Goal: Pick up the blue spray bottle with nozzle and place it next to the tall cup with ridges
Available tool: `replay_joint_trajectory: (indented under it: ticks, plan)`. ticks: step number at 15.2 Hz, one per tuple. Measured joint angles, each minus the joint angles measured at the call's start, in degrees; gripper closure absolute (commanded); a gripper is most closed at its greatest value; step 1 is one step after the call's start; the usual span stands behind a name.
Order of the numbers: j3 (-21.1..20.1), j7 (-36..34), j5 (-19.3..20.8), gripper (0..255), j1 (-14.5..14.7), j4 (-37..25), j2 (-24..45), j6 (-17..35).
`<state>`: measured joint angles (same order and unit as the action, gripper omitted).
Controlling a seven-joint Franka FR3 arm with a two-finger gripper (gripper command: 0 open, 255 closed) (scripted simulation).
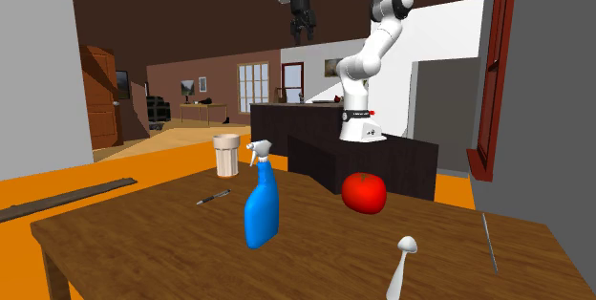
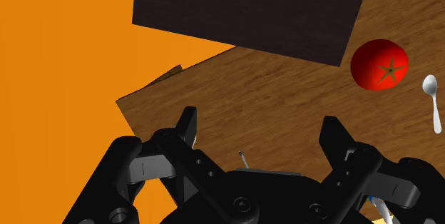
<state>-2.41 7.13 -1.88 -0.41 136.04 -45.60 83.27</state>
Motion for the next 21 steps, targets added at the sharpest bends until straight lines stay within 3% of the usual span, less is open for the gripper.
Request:
replay_joint_trajectory:
  ticks: [2, 8, 21]
  plan:
    - [-0.36, -0.22, -0.28, 0, 0.19, 0.26, 0.45, 0.76]
    - [-4.6, -2.67, -3.11, 0, 2.4, 2.21, 6.72, 9.9]
    - [-14.43, -8.91, -4.64, 0, 5.94, -2.25, 29.06, 30.29]
